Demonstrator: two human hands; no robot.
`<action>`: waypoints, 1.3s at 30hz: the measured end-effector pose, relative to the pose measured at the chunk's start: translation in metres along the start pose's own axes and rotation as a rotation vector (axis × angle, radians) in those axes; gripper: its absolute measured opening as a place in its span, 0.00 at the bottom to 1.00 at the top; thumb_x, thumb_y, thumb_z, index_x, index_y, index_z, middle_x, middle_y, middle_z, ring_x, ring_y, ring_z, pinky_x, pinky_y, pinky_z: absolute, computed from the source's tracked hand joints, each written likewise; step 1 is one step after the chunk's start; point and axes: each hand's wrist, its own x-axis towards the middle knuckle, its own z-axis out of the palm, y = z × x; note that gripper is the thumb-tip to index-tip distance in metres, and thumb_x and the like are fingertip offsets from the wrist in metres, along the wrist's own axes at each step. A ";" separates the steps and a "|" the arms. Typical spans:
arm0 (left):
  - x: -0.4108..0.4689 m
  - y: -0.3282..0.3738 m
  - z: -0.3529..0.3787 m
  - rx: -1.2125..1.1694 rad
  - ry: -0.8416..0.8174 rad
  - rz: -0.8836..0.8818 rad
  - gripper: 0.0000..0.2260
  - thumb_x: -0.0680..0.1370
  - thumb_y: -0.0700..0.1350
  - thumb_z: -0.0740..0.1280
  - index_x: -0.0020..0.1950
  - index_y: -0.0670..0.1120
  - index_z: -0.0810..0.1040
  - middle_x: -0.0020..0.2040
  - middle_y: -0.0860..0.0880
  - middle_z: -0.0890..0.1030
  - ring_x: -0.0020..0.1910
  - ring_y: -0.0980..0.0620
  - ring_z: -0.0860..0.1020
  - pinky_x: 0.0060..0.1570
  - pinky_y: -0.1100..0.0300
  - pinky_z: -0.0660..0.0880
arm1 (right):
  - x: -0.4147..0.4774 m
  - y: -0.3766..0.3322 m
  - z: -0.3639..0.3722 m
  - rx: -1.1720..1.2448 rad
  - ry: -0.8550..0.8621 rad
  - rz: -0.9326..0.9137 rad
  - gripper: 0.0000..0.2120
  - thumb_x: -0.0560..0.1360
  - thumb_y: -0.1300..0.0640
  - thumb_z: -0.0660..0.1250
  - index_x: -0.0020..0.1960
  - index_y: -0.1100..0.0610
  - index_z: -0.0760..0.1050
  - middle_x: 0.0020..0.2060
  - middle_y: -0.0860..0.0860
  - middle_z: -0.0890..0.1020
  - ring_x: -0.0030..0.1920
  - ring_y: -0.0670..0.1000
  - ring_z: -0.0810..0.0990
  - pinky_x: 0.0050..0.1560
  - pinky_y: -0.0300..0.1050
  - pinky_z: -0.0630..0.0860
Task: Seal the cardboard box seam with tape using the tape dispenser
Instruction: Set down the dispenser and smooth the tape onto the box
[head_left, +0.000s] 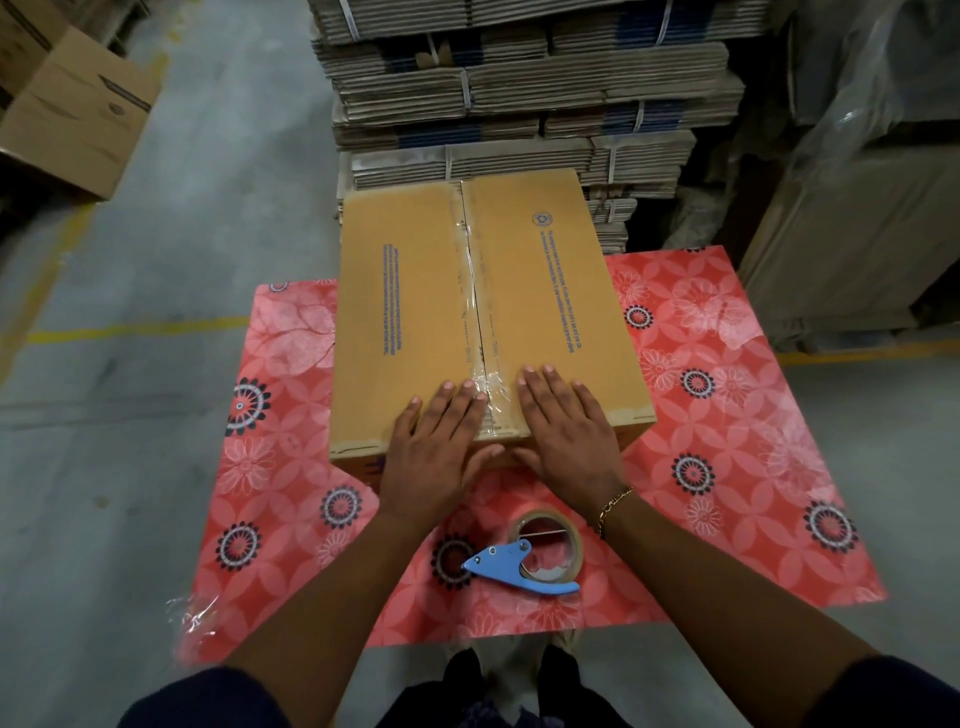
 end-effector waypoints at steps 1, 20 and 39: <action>0.000 0.001 0.001 0.007 0.011 -0.001 0.29 0.83 0.64 0.52 0.77 0.49 0.69 0.78 0.49 0.71 0.78 0.48 0.67 0.73 0.43 0.63 | 0.000 0.000 0.000 -0.001 -0.002 -0.002 0.43 0.74 0.37 0.66 0.80 0.59 0.58 0.80 0.55 0.63 0.80 0.57 0.61 0.77 0.59 0.60; 0.001 -0.003 0.002 0.078 -0.028 0.040 0.33 0.78 0.63 0.62 0.78 0.46 0.67 0.79 0.46 0.68 0.78 0.44 0.66 0.71 0.40 0.65 | 0.001 -0.008 -0.003 0.029 0.036 0.042 0.42 0.72 0.35 0.68 0.78 0.59 0.64 0.78 0.55 0.68 0.78 0.58 0.64 0.75 0.60 0.62; 0.004 0.004 0.001 0.110 -0.096 0.007 0.35 0.72 0.53 0.64 0.78 0.45 0.63 0.79 0.45 0.68 0.77 0.43 0.67 0.68 0.38 0.67 | 0.000 -0.004 -0.004 0.025 -0.008 0.000 0.42 0.72 0.41 0.71 0.79 0.58 0.61 0.79 0.55 0.65 0.79 0.57 0.62 0.76 0.60 0.61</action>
